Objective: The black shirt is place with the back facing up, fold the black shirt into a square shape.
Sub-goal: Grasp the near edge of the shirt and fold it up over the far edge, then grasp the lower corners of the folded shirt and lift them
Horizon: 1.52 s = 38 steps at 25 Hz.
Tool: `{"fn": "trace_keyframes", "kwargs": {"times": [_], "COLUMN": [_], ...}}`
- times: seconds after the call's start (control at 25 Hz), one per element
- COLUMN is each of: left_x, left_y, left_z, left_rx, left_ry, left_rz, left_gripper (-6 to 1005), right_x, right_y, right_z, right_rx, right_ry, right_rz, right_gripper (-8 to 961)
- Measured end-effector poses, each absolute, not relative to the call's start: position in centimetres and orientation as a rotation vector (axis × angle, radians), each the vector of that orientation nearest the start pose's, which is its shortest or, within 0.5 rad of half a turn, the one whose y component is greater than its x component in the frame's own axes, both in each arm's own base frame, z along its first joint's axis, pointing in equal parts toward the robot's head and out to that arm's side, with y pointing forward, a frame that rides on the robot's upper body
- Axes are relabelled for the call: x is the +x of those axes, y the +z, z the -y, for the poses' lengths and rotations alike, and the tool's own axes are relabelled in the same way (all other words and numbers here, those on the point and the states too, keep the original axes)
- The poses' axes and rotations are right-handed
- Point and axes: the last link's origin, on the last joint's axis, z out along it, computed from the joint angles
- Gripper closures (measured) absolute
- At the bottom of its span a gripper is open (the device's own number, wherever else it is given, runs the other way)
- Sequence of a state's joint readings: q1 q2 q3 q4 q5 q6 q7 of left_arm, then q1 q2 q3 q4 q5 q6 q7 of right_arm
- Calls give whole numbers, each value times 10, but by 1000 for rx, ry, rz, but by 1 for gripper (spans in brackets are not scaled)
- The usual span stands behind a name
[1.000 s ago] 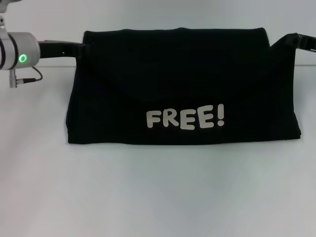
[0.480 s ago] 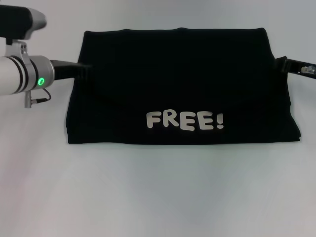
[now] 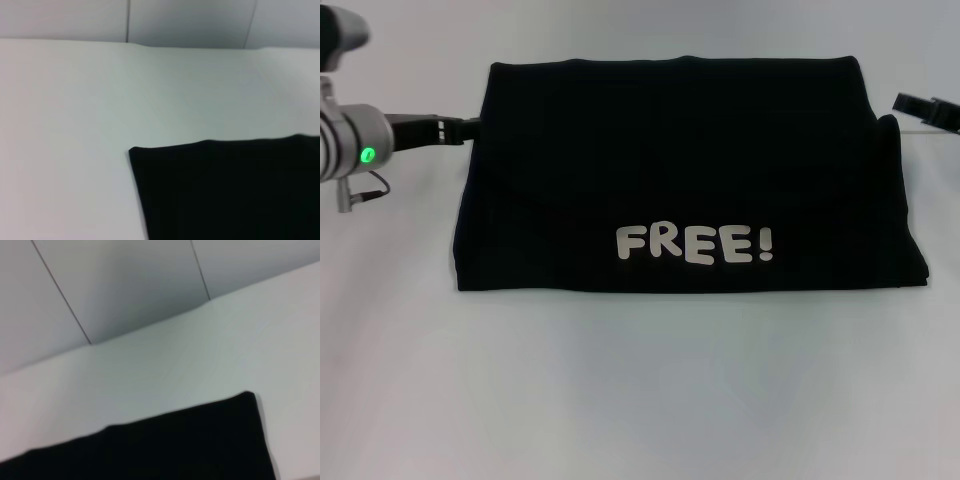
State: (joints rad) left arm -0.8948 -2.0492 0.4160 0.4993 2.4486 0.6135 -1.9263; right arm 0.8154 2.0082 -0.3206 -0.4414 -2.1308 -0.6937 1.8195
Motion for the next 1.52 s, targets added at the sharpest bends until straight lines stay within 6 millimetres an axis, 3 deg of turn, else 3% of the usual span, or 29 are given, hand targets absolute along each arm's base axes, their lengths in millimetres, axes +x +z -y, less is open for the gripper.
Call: {"fn": "trace_keyframes", "kwargs": {"times": [0.16, 0.56, 0.72, 1.04, 1.52], "left_x": [-274, -289, -302, -313, -315], "left_y": [51, 55, 52, 35, 12], "left_z": [-464, -391, -375, -370, -384], "left_rx": [-1935, -2200, -2207, -2165, -2156], "left_ry": [-348, -501, -493, -473, -301], "left_rz": [1119, 1297, 1352, 1420, 1328], "left_gripper": [303, 233, 238, 238, 237], "right_x": [305, 330, 337, 347, 348], "right_y": [69, 77, 75, 70, 66], "right_z": [-452, -396, -376, -368, -368], "right_rx": [-1747, -1924, -1965, -1929, -1916], "right_ry": [677, 790, 822, 814, 811], "right_rz": [-1256, -1342, -1378, -1415, -1428], "right_gripper": [254, 258, 260, 263, 262]}}
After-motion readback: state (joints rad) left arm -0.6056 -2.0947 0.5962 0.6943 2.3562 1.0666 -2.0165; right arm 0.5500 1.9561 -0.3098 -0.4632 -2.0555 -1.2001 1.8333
